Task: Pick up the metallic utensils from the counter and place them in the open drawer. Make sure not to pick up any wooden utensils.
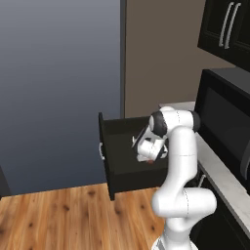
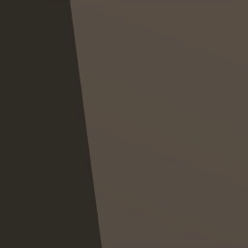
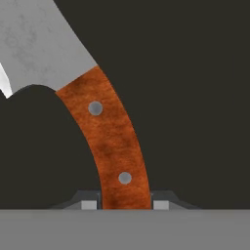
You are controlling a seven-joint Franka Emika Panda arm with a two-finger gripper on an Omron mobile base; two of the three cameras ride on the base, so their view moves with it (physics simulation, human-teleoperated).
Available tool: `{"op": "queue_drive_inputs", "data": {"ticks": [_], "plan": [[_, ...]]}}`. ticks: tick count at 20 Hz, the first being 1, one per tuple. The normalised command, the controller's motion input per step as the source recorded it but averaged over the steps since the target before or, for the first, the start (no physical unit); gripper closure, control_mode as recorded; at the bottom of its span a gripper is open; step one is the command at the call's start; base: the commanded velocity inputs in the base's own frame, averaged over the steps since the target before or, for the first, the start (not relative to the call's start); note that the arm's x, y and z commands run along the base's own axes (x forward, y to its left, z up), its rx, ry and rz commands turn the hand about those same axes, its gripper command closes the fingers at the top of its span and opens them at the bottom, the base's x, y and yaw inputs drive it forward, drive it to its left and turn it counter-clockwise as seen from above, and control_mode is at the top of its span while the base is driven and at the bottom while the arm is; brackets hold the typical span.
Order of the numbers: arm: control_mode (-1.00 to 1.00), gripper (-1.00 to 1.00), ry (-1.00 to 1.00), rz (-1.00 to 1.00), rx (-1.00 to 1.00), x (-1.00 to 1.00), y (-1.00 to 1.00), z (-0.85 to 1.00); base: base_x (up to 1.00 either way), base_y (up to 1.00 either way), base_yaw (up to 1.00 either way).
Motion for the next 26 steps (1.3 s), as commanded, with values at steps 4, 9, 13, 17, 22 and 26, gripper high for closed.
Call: {"op": "queue_drive_inputs", "data": {"ticks": [4,9,13,17,22,26], "plan": [[-1.0,1.0,0.0,0.0,0.0,0.23,0.13,0.0,0.0,0.0,0.0],[-1.0,1.0,0.0,0.0,0.0,0.11,0.02,0.0,0.0,0.0,0.0],[-1.0,-1.0,0.0,0.0,-0.01,0.0,0.0,0.02,0.0,0.0,0.0],[-1.0,-1.0,0.0,0.0,-0.05,0.0,0.0,0.11,0.0,0.0,0.0],[-1.0,-1.0,0.0,0.0,-0.02,0.0,0.0,0.37,0.0,0.0,0.0],[-1.0,-1.0,0.01,0.0,0.0,0.0,0.0,0.65,0.0,0.0,0.0]]}}
